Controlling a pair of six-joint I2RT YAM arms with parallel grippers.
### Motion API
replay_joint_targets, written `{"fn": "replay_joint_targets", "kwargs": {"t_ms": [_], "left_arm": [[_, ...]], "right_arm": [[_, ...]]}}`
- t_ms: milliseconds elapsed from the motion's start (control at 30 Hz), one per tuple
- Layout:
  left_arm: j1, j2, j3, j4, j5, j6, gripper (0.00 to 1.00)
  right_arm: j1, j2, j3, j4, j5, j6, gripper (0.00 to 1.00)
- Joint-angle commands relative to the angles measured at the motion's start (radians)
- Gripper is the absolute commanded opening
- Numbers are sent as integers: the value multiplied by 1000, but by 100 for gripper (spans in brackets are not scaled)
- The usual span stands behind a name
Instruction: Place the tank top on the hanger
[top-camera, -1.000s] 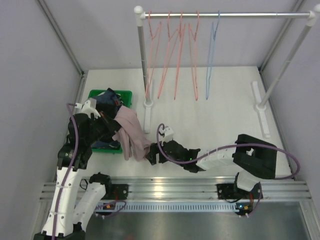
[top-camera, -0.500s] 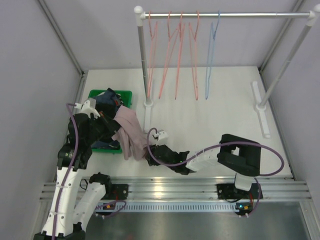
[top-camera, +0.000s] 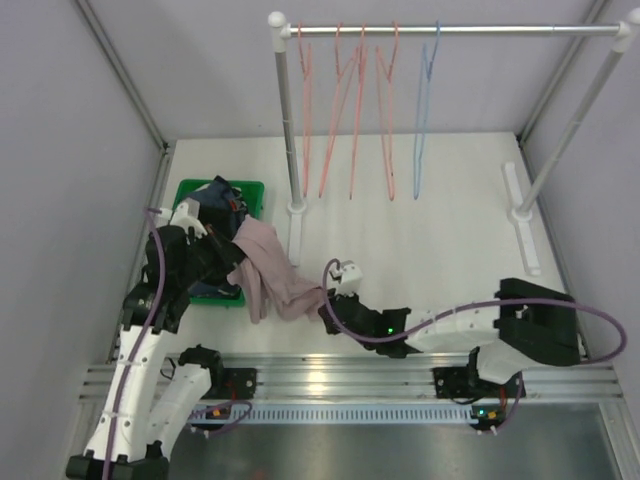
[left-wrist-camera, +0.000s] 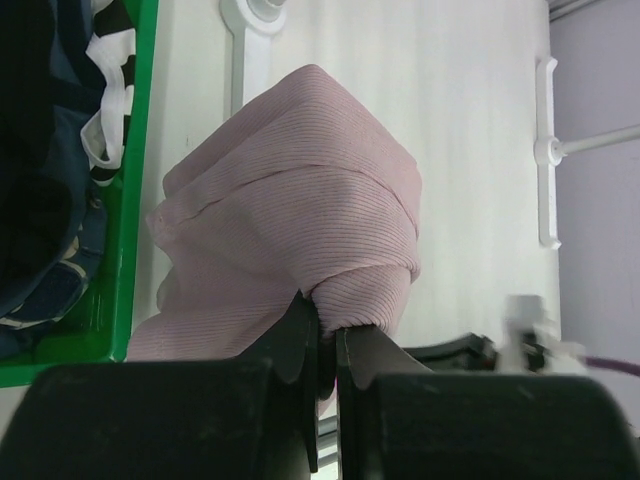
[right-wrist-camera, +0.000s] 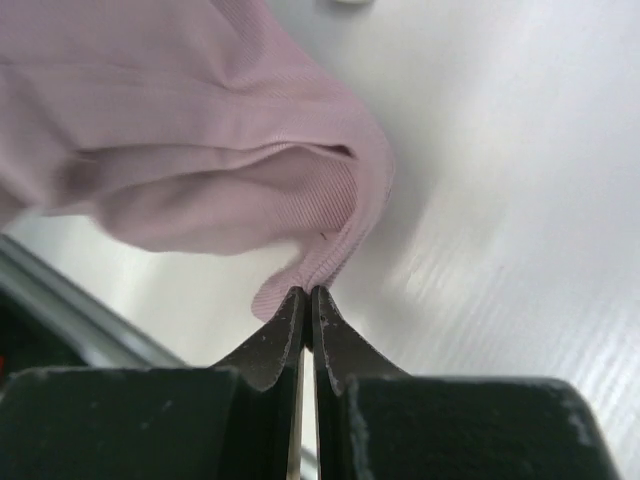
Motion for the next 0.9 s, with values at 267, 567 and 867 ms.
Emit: {"fn": "replay_joint_targets", "kwargs": {"t_ms": [267, 567, 867], "left_arm": [[-432, 244, -55, 298, -337, -103, 0], [-449, 526, -27, 462, -339, -112, 37], [-454, 433, -82, 446, -305, -63, 59]], "right_arm": [[97, -709, -68, -475, 280, 16, 0], [190, -964, 47, -817, 429, 71, 0], [192, -949, 134, -850, 453, -6, 0]]}}
